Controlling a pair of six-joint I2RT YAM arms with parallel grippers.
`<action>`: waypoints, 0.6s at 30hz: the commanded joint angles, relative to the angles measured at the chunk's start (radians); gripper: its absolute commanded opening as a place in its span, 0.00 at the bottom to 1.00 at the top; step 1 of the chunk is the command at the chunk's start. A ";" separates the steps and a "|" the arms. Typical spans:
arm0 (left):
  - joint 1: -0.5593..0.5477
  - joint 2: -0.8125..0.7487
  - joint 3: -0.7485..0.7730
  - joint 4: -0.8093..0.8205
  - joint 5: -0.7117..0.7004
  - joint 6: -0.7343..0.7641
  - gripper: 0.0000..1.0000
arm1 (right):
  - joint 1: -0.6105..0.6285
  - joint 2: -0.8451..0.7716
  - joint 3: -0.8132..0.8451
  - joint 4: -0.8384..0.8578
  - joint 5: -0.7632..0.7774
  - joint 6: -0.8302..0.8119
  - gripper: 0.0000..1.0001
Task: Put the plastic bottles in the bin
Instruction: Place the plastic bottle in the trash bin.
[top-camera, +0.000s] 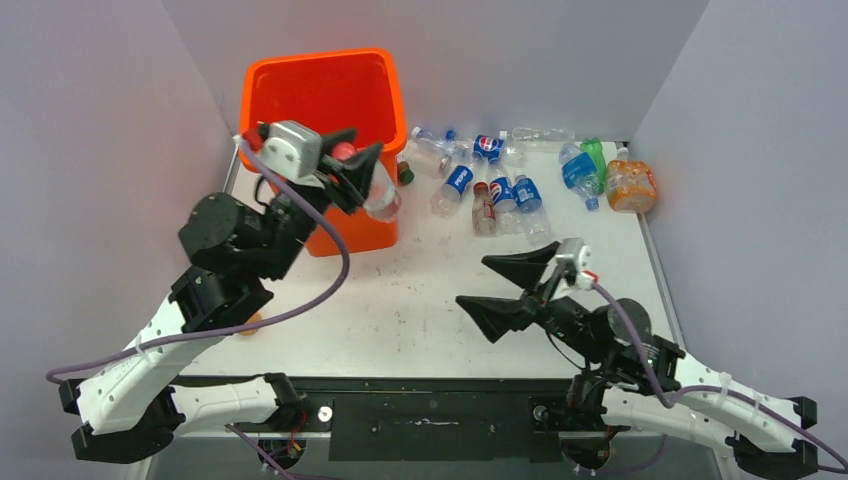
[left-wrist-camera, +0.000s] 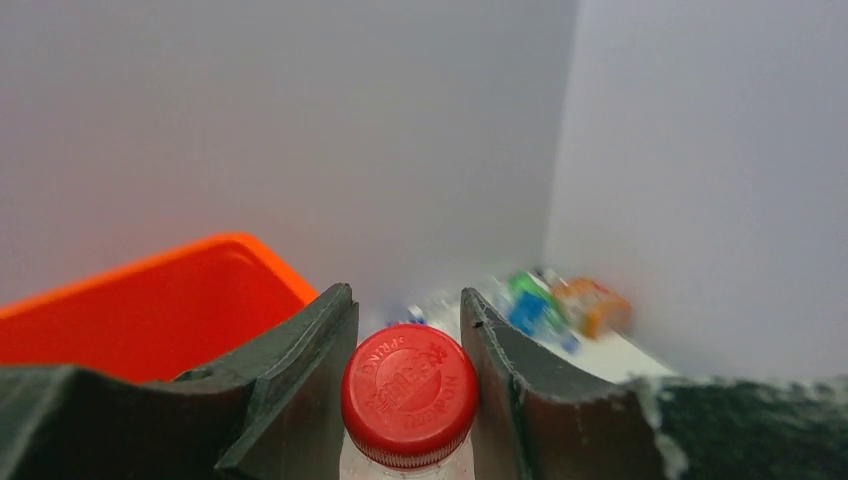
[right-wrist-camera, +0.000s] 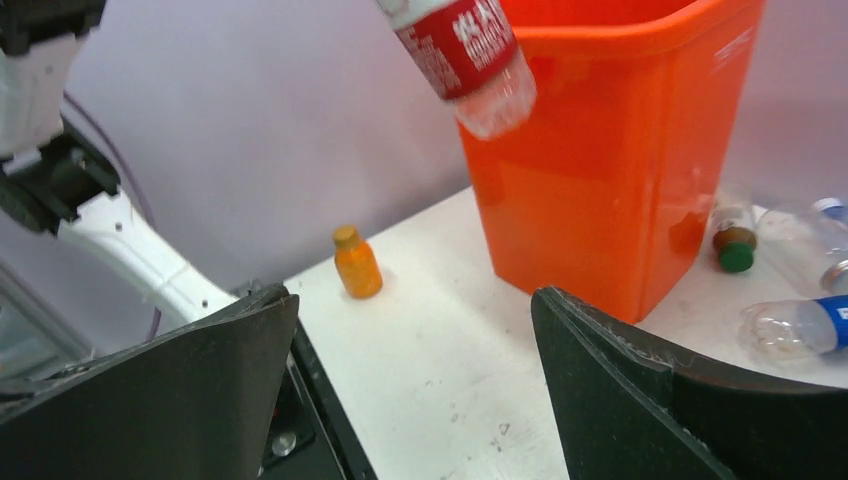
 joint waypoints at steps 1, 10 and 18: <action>0.126 0.023 0.099 0.296 -0.072 0.193 0.00 | 0.008 -0.095 -0.045 0.035 0.160 0.039 0.90; 0.426 0.297 0.343 0.245 0.064 0.031 0.00 | 0.008 -0.095 -0.101 -0.012 0.483 0.116 0.90; 0.494 0.499 0.379 0.200 0.115 -0.097 0.00 | 0.005 -0.047 -0.146 -0.107 0.780 0.186 0.90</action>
